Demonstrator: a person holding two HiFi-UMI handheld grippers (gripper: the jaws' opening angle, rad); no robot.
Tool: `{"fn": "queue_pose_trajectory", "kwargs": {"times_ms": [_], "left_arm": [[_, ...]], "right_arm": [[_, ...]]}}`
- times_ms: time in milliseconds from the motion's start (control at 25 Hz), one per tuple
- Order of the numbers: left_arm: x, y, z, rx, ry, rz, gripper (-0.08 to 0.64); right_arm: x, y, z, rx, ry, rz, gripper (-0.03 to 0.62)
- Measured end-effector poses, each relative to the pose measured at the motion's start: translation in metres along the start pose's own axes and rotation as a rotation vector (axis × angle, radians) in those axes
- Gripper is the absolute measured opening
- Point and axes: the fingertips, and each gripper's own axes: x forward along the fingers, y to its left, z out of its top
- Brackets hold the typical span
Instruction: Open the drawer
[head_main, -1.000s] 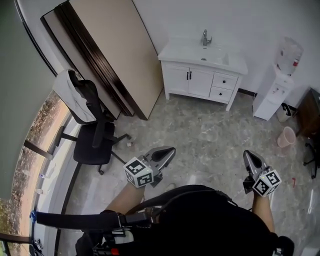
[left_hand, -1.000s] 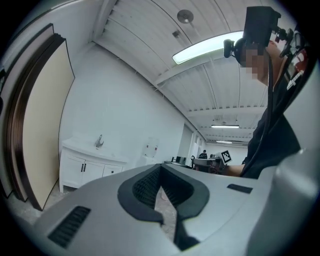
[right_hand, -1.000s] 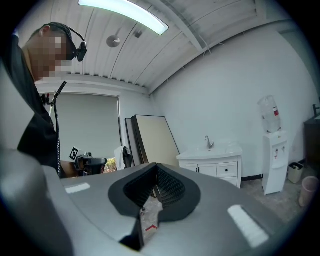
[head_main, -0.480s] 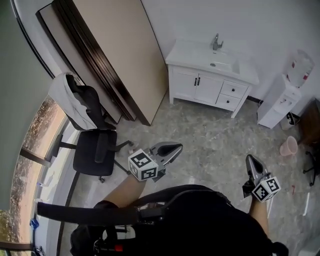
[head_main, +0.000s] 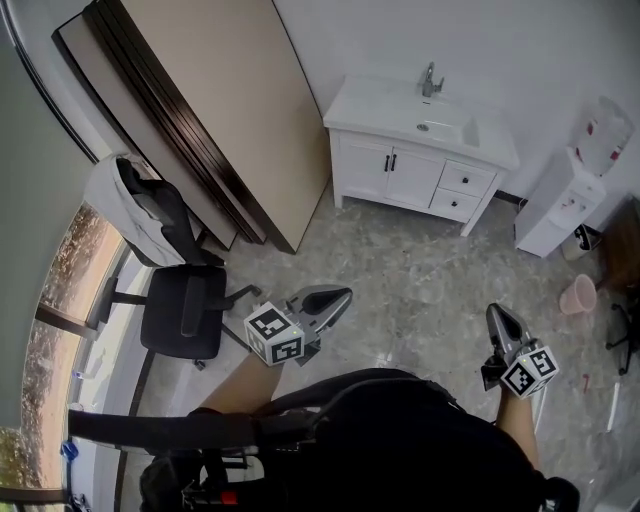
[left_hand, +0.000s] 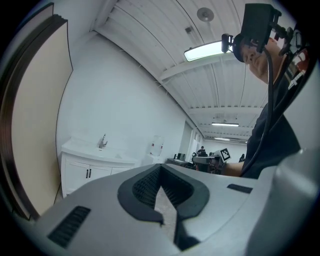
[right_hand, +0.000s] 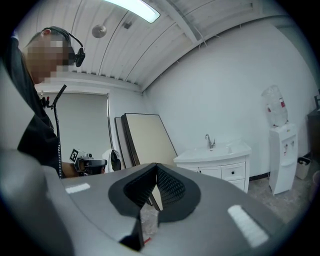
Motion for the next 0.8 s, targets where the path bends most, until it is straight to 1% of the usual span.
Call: {"fn": "queue_pose_trajectory", "kwargs": {"times_ms": [160,280,480,640,800], "left_arm": [[0.038,0.000,0.009,0.005,-0.018,0.049,-0.006],[0.079,-0.010,0.016,0.003,-0.047,0.078,-0.006],[0.141,-0.016,0.028,0.012,-0.090,0.122,-0.006],[0.179,-0.017,0.030,-0.001,-0.106,0.148,-0.006],[0.202,-0.009,0.030,-0.011,-0.103,0.152,-0.006]], "right_arm": [[0.012,-0.041,0.015,-0.010,0.003,0.057,0.003],[0.010,-0.085,0.030,-0.026,0.021,0.094,0.003],[0.007,-0.149,0.062,-0.063,0.012,0.136,0.003],[0.003,-0.192,0.076,-0.071,0.017,0.147,0.003],[0.011,-0.220,0.082,-0.061,0.018,0.148,0.003]]}}
